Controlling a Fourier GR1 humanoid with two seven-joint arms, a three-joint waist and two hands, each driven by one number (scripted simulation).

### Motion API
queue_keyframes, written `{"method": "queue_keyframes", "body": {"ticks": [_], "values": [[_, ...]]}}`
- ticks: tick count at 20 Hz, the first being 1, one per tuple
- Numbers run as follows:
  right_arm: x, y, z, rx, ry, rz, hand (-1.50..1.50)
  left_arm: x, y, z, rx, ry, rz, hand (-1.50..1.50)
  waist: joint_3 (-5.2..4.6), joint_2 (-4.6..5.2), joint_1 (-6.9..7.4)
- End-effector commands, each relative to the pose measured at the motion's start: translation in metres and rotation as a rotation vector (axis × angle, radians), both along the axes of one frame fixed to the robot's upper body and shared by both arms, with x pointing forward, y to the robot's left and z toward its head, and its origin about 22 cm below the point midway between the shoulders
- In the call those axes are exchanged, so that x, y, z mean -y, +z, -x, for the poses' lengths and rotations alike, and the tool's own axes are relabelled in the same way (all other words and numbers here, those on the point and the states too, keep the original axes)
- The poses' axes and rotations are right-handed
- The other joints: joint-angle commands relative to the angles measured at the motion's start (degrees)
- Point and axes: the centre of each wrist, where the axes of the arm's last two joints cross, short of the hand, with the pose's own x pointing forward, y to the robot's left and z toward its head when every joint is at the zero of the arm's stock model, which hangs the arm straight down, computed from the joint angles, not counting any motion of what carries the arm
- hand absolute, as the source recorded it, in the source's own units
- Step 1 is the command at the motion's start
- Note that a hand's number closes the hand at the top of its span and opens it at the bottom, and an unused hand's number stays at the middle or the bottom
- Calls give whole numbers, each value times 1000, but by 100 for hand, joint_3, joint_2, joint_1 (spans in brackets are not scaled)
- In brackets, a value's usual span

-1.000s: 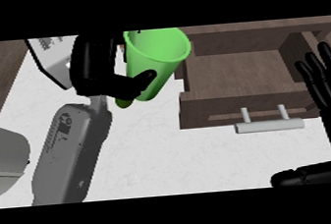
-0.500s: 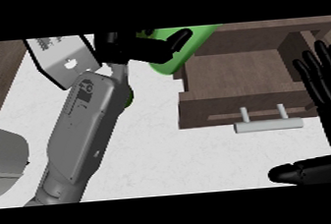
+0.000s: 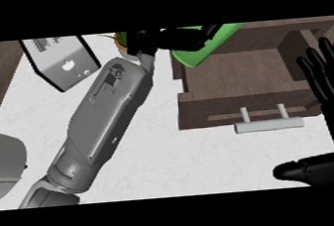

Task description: Pick up the cup, place it into the drawer and close the drawer

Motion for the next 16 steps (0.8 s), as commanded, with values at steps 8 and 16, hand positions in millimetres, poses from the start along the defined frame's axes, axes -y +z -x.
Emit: {"method": "queue_keyframes", "body": {"ticks": [8, 16], "values": [[6, -3, -8, 16, 19, 6, -150, 24, -16, -18, -72, 46, -88, 150, 3, 54, -199], [3, 1, -4, 15, 44, -5, -150, 41, -16, -14, -69, 41, -190, 150, 5, 52, -315]]}}
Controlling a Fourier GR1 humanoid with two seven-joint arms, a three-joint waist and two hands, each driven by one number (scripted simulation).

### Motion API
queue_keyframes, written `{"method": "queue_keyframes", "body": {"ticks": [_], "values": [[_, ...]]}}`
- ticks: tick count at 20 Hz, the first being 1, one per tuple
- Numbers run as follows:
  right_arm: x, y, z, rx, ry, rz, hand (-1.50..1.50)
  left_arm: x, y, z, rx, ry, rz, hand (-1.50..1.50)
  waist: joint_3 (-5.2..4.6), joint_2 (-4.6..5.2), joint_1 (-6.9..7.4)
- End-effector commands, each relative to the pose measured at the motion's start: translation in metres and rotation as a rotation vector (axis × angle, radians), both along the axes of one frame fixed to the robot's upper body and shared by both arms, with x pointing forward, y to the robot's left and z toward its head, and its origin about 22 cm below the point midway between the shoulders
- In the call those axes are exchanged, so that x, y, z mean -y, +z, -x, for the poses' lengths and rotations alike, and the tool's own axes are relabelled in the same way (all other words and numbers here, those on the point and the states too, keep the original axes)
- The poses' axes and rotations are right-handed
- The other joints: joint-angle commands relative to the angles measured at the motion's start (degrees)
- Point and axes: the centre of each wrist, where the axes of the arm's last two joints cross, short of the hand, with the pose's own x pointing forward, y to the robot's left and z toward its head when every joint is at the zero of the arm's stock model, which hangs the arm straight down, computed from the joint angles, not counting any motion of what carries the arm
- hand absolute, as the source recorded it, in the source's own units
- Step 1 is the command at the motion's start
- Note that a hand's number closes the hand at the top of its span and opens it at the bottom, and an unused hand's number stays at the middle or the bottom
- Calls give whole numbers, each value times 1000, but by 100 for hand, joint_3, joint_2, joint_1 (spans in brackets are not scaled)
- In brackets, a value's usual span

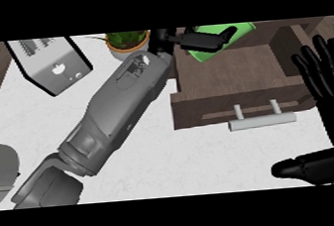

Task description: Pick up the cup, place it into the drawer and close the drawer

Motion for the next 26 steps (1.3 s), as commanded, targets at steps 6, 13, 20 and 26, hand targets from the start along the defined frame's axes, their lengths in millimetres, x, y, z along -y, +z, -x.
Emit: {"method": "queue_keyframes", "body": {"ticks": [6, 13, 20, 26], "values": [[-1, 4, -1, 18, 59, -3, -150, 8, -5, -1, -10, 30, -154, 150, 5, 40, -191], [-5, 0, -6, 28, 60, -17, -150, 7, -14, -1, -3, 46, -201, -150, 5, 69, -254], [-17, 4, -6, 20, 115, -69, -150, 12, -6, 3, 21, -1, -21, -150, 0, 71, -239], [8, 2, -3, -14, 96, -97, -150, 22, 13, 10, 64, -90, 130, -150, -2, -39, 129]]}}
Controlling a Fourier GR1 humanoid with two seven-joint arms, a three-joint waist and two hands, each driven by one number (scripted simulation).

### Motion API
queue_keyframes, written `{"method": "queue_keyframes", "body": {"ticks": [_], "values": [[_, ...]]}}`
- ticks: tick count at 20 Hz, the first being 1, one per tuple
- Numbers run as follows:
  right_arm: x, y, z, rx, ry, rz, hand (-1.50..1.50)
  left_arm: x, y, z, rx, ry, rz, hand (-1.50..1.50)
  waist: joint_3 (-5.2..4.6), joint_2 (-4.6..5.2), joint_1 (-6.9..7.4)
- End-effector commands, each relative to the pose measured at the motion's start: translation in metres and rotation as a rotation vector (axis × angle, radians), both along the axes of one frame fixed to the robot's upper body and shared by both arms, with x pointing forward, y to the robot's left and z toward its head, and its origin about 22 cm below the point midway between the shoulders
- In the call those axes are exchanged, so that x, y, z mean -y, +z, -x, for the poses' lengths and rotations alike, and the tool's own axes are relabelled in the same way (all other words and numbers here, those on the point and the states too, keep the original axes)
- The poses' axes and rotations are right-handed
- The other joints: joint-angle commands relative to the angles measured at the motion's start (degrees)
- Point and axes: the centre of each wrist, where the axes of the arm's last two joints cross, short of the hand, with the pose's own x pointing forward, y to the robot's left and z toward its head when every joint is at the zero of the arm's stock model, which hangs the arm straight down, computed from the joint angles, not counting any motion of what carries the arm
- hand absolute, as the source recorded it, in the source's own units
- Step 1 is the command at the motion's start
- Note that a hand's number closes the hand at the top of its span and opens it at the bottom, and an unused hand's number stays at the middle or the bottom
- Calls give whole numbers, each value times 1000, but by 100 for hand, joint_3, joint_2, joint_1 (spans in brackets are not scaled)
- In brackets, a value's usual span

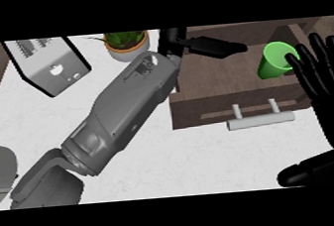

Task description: Pick up the cup, place it into the drawer and close the drawer

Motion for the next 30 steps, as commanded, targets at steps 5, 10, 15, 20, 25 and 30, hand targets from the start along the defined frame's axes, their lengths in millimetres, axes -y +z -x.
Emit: {"method": "queue_keyframes", "body": {"ticks": [5, 10, 15, 20, 25, 30], "values": [[23, -3, 17, 26, 38, 37, 150, -2, 0, 9, -27, 6, 144, -150, -2, -102, 361], [32, 10, 24, 34, 47, 283, 150, -61, 4, -3, -33, 29, 206, -150, -9, -156, 564], [22, 11, 31, 2, 38, 401, 150, -118, -5, 6, -51, 92, 235, -150, -11, -166, 634], [12, 2, 27, -31, 44, 505, 150, -157, -27, 37, -66, 112, 258, -150, -7, -134, 599], [20, -11, 21, -48, -28, 537, 150, -207, -39, 74, -114, 149, 256, -150, -5, -118, 556], [5, -25, 2, 29, 29, 788, 150, -220, -52, 91, -107, 137, 285, -150, -4, -91, 569]]}}
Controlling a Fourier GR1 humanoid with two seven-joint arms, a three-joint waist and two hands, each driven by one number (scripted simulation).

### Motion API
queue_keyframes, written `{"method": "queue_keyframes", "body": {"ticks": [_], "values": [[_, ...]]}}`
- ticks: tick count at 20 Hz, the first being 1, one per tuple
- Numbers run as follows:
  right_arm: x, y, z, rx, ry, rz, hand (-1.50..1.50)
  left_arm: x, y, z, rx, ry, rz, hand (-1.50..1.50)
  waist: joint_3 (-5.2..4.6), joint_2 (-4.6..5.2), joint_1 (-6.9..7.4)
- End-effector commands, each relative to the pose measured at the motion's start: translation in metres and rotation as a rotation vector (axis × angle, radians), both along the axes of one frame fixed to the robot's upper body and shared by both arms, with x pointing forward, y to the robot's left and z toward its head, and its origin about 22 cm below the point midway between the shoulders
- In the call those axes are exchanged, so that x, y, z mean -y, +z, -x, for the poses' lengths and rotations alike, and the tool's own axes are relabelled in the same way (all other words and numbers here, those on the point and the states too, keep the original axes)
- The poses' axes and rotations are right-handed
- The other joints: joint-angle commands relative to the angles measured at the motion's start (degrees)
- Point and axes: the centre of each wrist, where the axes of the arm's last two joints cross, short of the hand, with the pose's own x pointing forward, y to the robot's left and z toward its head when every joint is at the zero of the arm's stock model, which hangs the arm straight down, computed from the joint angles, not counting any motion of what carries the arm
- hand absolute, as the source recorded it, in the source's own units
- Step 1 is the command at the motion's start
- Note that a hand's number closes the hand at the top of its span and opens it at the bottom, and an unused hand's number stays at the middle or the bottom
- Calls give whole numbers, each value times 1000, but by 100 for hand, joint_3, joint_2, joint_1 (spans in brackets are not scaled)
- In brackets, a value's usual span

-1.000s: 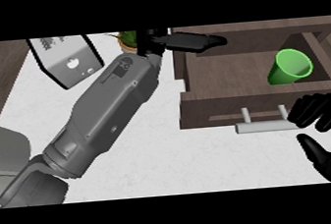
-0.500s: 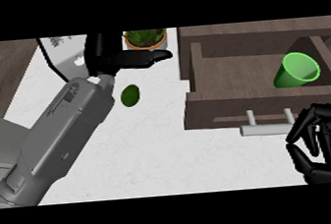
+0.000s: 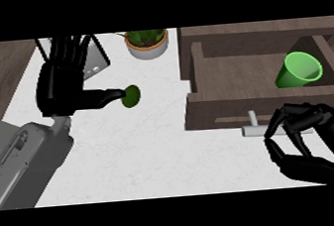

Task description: Pick up the cup, place it into the drawer and close the drawer

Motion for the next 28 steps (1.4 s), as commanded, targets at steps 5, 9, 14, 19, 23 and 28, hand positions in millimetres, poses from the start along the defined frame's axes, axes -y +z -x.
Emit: {"method": "queue_keyframes", "body": {"ticks": [5, 9, 14, 19, 23, 28], "values": [[-19, -31, -16, 66, 42, 411, 150, -48, -21, 39, -3, 12, 4, -150, 0, 13, 59], [-38, -56, -43, 68, 19, 459, 150, -78, -38, 57, -7, -5, -3, -150, 0, 30, 1], [-33, -89, -69, 41, -5, 481, -150, -106, -37, 61, -9, 33, 6, -150, 0, 33, -98], [-53, -118, -100, 2, 29, 593, -150, -122, -49, 71, -5, 25, 9, -150, 1, 47, -44], [-47, -134, -116, -22, 19, 590, -150, -130, -60, 80, -7, 10, 26, -150, 1, 39, -82], [-54, -149, -143, -51, 15, 557, -150, -136, -81, 80, -3, 12, 8, -150, 2, 57, -60]]}}
